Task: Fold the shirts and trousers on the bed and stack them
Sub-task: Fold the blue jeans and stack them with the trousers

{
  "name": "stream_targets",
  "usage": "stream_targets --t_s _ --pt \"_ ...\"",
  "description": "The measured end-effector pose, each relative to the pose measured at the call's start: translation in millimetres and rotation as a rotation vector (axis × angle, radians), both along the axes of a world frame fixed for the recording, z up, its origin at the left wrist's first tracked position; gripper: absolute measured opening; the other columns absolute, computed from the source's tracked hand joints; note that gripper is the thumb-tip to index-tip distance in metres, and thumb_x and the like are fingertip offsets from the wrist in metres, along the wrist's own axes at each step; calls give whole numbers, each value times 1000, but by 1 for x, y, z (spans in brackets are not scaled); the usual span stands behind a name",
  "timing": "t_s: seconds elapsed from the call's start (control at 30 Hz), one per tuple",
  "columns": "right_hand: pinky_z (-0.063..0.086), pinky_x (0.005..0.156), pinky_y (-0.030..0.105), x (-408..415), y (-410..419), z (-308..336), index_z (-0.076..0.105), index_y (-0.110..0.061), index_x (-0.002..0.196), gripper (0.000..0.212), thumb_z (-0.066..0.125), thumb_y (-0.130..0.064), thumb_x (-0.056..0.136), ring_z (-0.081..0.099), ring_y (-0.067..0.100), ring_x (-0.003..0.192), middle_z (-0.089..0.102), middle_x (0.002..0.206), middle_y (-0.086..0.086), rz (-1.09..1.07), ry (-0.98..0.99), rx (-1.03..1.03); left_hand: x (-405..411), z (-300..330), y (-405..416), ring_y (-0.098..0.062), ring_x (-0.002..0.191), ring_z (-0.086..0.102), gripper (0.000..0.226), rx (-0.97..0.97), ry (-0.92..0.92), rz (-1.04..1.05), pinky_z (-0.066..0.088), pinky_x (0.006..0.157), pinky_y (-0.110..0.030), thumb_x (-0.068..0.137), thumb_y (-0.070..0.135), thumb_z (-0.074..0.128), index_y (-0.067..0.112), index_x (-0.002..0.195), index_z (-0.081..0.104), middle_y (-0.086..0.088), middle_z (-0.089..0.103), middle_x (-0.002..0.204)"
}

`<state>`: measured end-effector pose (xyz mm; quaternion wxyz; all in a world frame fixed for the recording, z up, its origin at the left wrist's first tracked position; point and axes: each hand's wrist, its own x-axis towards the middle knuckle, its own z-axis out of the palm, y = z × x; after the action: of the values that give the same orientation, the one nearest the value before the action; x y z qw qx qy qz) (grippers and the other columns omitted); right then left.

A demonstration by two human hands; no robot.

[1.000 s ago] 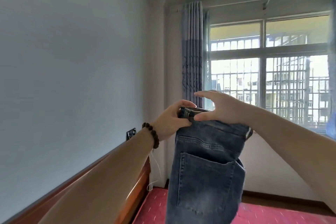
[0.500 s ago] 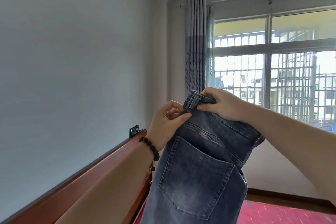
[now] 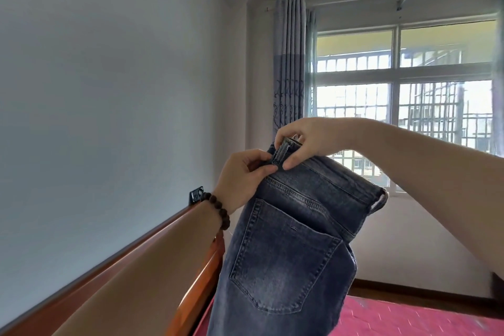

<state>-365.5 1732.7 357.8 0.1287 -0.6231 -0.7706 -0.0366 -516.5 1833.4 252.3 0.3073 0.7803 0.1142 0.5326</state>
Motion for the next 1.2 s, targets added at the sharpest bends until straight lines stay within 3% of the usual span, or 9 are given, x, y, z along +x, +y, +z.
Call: stream_targets --t_s 0.17,0.3,0.37,0.47,0.6,0.77,1.0,1.1,1.2 --pt "51 89 45 -12 19 -15 63 -23 89 22 79 -27 75 63 14 89 66 91 -5 44 108 95 -13 -14 6 0 74 64 7 -43 -69 33 49 69 -10 82 13 73 16 88 75 4 73 83" --pt "52 82 31 -26 27 -22 59 -42 104 35 77 -31 76 60 7 95 60 107 -12 82 95 -94 -28 -21 13 -7 80 66 9 -35 46 9 50 73 -11 85 12 70 12 93 74 1 73 87" --pt "55 84 34 -32 31 -20 63 -38 101 32 79 -28 75 63 10 94 64 105 -7 74 103 -136 -33 -23 13 -8 81 67 10 -7 74 9 50 73 -11 86 14 69 11 94 74 1 73 87" --pt "54 84 30 -38 40 -20 68 -27 93 24 81 -22 73 65 8 90 68 95 -7 90 110 -55 -41 -29 15 -6 80 68 8 -41 10 0 53 72 -13 87 16 68 16 94 72 6 73 86" --pt "46 72 13 -42 46 -20 67 -32 82 24 82 -16 72 62 -3 81 67 86 -15 119 138 87 -61 -57 27 -2 85 67 7 -139 43 -15 50 68 -9 85 32 70 28 90 68 14 72 91" --pt "46 74 11 -45 49 -11 68 -31 81 23 81 -14 73 62 -4 80 68 83 -16 131 135 113 -75 -95 40 -1 103 64 35 -221 150 -98 53 82 -20 72 60 72 38 99 69 16 69 109" --pt "39 75 0 -45 58 -13 69 -27 78 23 79 -6 73 60 -5 81 69 86 -13 119 85 156 -79 -120 47 -19 90 70 27 -362 -88 -140 56 74 -24 68 33 85 28 87 67 -1 73 97" --pt "42 81 9 -40 62 -15 70 -26 79 22 79 -7 73 61 -1 84 69 86 -11 102 94 216 -77 -129 45 -9 87 69 13 -237 62 -22 52 74 -16 76 31 79 32 85 70 9 73 94" --pt "43 83 12 -40 63 -18 70 -27 79 23 80 -7 72 62 1 85 70 86 -12 97 97 252 -65 -138 39 0 89 66 30 -164 263 12 51 76 -13 75 45 76 28 99 72 13 72 97"
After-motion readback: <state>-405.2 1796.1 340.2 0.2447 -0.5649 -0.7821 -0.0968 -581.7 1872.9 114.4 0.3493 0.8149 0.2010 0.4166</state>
